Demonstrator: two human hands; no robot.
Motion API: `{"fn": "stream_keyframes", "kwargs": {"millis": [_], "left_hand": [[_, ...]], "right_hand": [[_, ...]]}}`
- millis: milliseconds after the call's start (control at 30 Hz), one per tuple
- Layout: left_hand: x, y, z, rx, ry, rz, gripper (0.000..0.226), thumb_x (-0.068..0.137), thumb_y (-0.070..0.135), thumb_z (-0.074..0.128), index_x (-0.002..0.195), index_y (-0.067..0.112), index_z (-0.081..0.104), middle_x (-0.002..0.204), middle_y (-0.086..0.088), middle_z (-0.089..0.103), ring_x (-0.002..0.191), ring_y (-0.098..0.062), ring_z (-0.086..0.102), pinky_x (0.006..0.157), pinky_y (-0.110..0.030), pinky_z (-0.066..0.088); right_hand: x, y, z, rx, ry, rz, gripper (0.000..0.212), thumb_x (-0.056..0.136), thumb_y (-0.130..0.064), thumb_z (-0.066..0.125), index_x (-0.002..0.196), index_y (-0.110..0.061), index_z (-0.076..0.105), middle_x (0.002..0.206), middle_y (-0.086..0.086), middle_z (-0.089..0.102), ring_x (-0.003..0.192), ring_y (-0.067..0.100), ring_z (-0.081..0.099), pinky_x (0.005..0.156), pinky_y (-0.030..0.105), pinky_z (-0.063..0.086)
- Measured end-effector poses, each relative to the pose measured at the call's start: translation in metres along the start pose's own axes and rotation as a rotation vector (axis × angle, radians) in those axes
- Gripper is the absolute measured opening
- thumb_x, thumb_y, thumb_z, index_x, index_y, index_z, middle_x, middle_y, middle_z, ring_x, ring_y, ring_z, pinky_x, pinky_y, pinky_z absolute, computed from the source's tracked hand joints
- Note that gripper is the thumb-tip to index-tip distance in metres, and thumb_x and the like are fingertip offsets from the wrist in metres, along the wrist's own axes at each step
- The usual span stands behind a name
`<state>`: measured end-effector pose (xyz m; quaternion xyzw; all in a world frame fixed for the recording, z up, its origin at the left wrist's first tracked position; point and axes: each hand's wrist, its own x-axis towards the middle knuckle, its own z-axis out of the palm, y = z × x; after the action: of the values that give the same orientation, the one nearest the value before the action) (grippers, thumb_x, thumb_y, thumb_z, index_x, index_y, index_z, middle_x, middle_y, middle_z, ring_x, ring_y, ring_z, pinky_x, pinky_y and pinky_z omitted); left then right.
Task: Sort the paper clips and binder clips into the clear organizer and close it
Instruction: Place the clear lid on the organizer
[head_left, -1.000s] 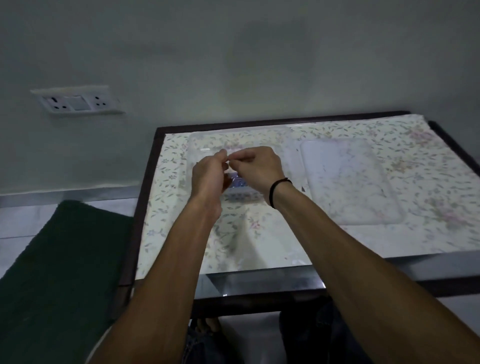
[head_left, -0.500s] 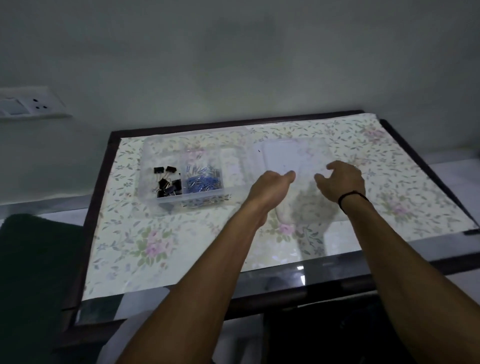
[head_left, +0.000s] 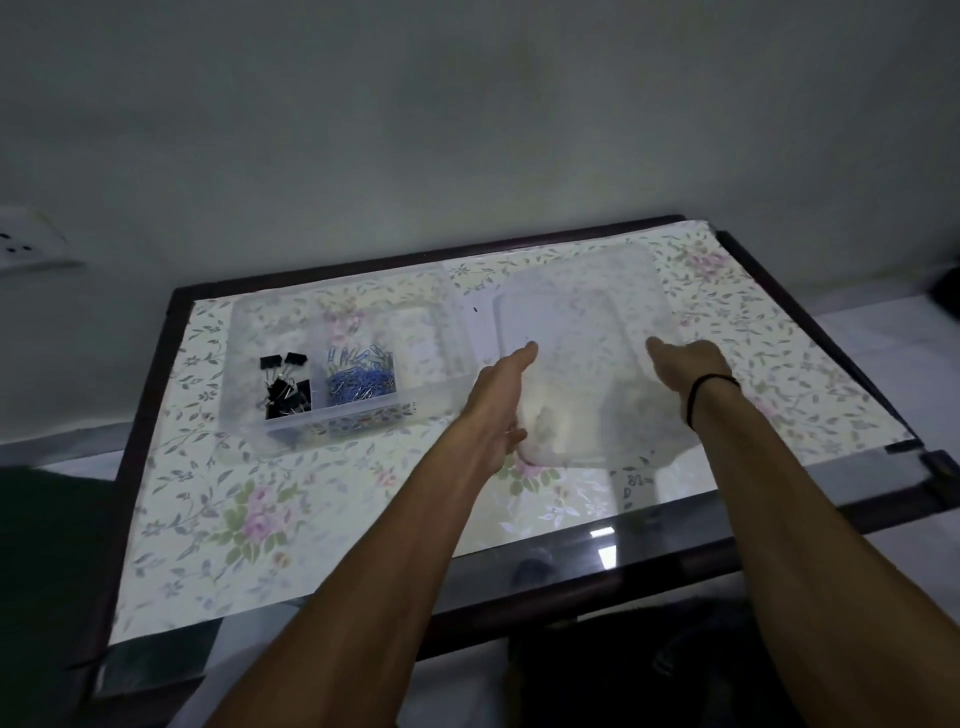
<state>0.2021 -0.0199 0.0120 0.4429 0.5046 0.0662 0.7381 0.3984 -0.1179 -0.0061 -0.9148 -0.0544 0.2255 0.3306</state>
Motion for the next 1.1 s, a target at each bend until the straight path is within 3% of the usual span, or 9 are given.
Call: {"fn": "stream_keyframes", "kwargs": {"millis": [167,300,400,467,633,733,833,933,1100], "left_hand": [[-0.006,0.006,0.003,-0.123,-0.03,0.071,0.055,0.091,0.058,0.056,0.131,0.021,0.056,0.128,-0.003,0.059,0.109,-0.025,0.06,0.087,-0.038,0.053],[-0.012,0.009,-0.009,-0.086,0.021,0.13,0.042,0.094,0.043,0.06,0.124,0.015,0.06,0.111,-0.002,0.06,0.089,-0.02,0.058,0.067,-0.031,0.049],[-0.015,0.006,-0.027,-0.02,0.076,0.192,0.009,0.098,0.022,0.056,0.102,0.014,0.058,0.095,-0.007,0.055,0.067,-0.016,0.047,0.06,-0.029,0.046],[-0.019,0.005,-0.044,-0.009,0.091,0.251,0.009,0.098,0.013,0.056,0.09,0.016,0.056,0.095,-0.009,0.063,0.061,-0.016,0.044,0.058,-0.028,0.047],[-0.027,0.016,-0.092,-0.259,0.108,0.294,0.011,0.104,0.009,0.05,0.094,0.012,0.053,0.109,-0.012,0.071,0.059,-0.013,0.043,0.058,-0.025,0.051],[-0.027,0.016,-0.114,-0.469,0.093,0.241,0.016,0.105,0.007,0.048,0.12,0.001,0.051,0.11,-0.013,0.067,0.061,-0.012,0.048,0.061,-0.027,0.058],[-0.033,0.014,-0.124,-0.612,0.036,0.209,0.01,0.104,0.005,0.048,0.112,0.0,0.052,0.108,-0.014,0.065,0.062,-0.012,0.053,0.062,-0.026,0.061],[-0.039,0.013,-0.137,-0.657,0.008,0.208,0.009,0.102,0.006,0.054,0.105,-0.001,0.058,0.09,-0.012,0.063,0.068,-0.015,0.058,0.069,-0.03,0.064],[-0.048,0.012,-0.202,-0.682,0.188,0.205,0.017,0.1,0.016,0.059,0.103,0.0,0.062,0.094,-0.013,0.063,0.075,-0.02,0.062,0.069,-0.033,0.064]], "right_hand": [[-0.033,-0.031,-0.027,0.044,0.29,-0.205,0.053,0.096,-0.047,0.035,0.11,-0.007,0.066,0.114,0.016,0.066,0.092,0.032,0.055,0.078,0.036,0.038],[-0.057,-0.049,-0.036,0.008,0.338,-0.363,0.049,0.098,-0.049,0.034,0.104,-0.016,0.07,0.109,0.012,0.068,0.103,0.035,0.06,0.078,0.034,0.036],[-0.066,-0.059,-0.031,0.031,0.265,-0.499,0.046,0.098,-0.048,0.039,0.099,-0.016,0.072,0.096,0.01,0.069,0.099,0.034,0.062,0.075,0.03,0.036],[-0.072,-0.065,-0.024,0.083,0.233,-0.559,0.039,0.094,-0.048,0.049,0.098,-0.015,0.069,0.087,0.007,0.068,0.093,0.03,0.064,0.074,0.028,0.038],[-0.092,-0.078,-0.002,0.139,0.165,-0.526,0.066,0.079,-0.048,0.073,0.131,-0.015,0.052,0.112,0.007,0.069,0.102,0.025,0.065,0.093,0.037,0.052],[-0.108,-0.09,0.021,0.232,-0.141,-0.366,0.079,0.078,-0.052,0.073,0.139,-0.009,0.047,0.125,0.011,0.066,0.11,0.029,0.065,0.098,0.046,0.053],[-0.131,-0.104,0.051,0.216,-0.626,-0.322,0.041,0.091,-0.035,0.066,0.119,-0.005,0.064,0.114,0.01,0.072,0.106,0.028,0.068,0.098,0.044,0.053],[-0.147,-0.121,0.078,0.227,-0.745,-0.348,0.016,0.095,-0.015,0.06,0.103,-0.002,0.064,0.107,0.015,0.073,0.093,0.026,0.069,0.099,0.045,0.053],[-0.148,-0.135,0.095,0.162,-0.847,-0.293,0.014,0.099,-0.011,0.054,0.107,0.0,0.056,0.104,0.019,0.064,0.087,0.029,0.067,0.087,0.043,0.057]]}}
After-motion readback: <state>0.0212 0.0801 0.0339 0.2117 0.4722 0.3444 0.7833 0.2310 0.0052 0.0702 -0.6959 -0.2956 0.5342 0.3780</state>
